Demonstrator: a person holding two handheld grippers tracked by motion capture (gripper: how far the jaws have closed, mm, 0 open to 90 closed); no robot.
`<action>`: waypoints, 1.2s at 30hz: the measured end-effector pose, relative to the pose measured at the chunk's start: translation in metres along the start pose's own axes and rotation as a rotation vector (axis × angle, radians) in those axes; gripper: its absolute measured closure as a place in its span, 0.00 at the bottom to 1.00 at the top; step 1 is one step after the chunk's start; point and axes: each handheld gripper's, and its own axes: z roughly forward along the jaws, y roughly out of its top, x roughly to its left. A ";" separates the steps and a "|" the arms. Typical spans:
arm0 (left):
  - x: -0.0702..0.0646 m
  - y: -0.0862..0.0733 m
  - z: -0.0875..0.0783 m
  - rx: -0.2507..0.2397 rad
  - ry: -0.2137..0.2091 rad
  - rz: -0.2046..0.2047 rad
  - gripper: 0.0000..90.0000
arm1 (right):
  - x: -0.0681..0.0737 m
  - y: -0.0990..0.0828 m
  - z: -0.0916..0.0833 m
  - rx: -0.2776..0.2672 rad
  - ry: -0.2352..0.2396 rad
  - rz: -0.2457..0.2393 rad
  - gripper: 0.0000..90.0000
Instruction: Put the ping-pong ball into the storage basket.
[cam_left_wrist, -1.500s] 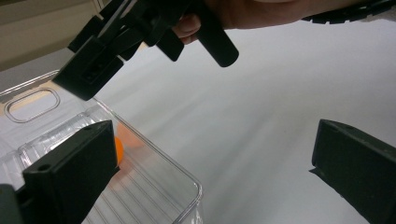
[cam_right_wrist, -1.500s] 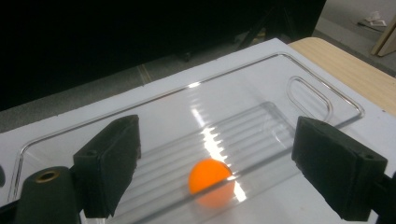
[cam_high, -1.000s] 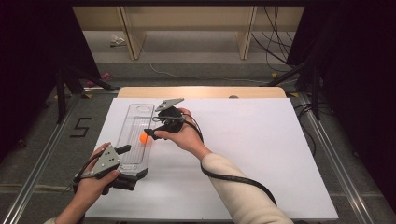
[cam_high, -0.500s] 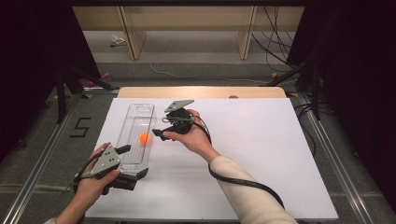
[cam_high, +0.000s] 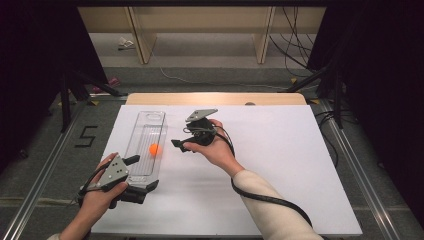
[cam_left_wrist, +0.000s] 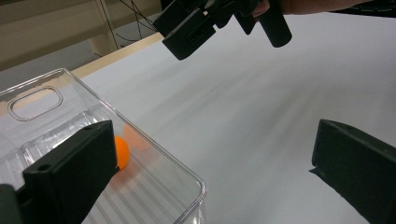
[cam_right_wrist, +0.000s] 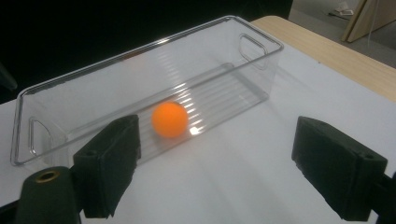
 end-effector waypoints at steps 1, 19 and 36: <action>0.000 0.000 0.000 0.002 0.000 0.000 0.00 | -0.001 -0.001 -0.001 -0.002 -0.002 0.001 0.18; 0.001 0.000 -0.001 0.003 0.004 0.001 0.00 | -0.006 -0.012 -0.017 -0.007 -0.019 0.015 0.18; 0.001 0.000 0.000 0.005 0.004 0.004 0.00 | -0.013 -0.024 -0.035 -0.010 -0.040 0.030 0.18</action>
